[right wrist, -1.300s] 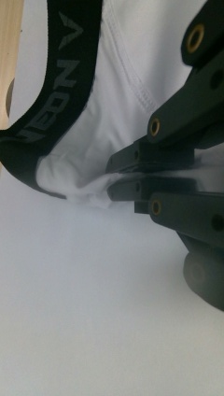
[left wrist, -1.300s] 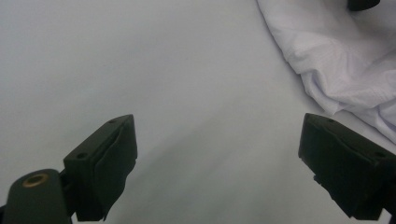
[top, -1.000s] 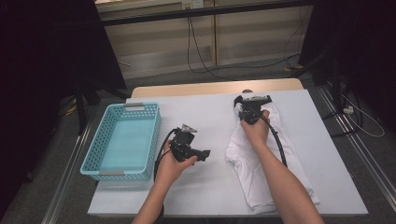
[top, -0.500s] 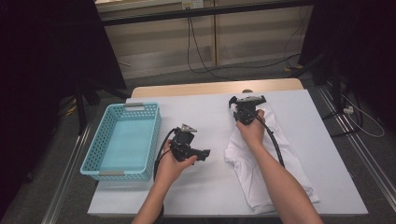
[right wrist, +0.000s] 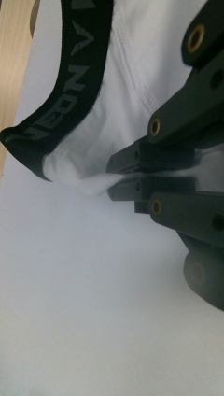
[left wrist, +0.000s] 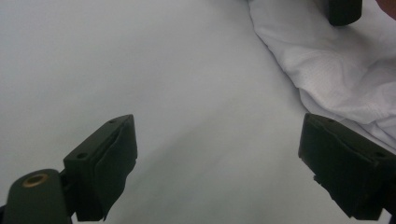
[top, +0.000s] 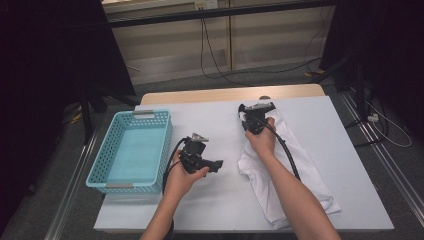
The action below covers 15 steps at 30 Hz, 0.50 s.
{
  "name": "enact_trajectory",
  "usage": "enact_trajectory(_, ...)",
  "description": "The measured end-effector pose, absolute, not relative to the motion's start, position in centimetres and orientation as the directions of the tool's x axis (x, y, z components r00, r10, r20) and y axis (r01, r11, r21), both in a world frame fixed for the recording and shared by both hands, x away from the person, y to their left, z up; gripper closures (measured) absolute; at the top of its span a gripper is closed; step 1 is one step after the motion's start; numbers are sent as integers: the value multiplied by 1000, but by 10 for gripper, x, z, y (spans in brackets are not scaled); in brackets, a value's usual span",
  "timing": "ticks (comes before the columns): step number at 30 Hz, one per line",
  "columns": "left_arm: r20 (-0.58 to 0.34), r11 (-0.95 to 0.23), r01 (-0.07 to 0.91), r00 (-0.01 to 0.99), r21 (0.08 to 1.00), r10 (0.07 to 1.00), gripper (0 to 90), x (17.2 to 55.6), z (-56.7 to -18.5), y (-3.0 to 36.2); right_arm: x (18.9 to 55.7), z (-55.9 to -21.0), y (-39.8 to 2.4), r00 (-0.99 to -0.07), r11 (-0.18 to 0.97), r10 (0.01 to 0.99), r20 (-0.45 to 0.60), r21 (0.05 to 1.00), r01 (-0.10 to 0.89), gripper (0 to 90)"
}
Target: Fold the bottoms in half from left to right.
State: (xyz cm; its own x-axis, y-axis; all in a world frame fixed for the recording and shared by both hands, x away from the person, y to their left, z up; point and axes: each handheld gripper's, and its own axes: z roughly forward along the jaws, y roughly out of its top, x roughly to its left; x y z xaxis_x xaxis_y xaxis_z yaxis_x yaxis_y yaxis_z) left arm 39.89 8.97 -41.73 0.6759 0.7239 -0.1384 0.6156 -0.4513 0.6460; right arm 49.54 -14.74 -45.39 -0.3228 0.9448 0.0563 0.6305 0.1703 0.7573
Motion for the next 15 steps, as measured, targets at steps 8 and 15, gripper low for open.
enact_trajectory(8,-140,-448,616,674,648,725,120,399,-416,90,494,-452,-143,-346,187,937,52,762,620,873)
enact_trajectory(15,-140,-445,617,672,649,727,120,399,-416,91,493,-451,-136,-372,209,927,46,760,615,873)
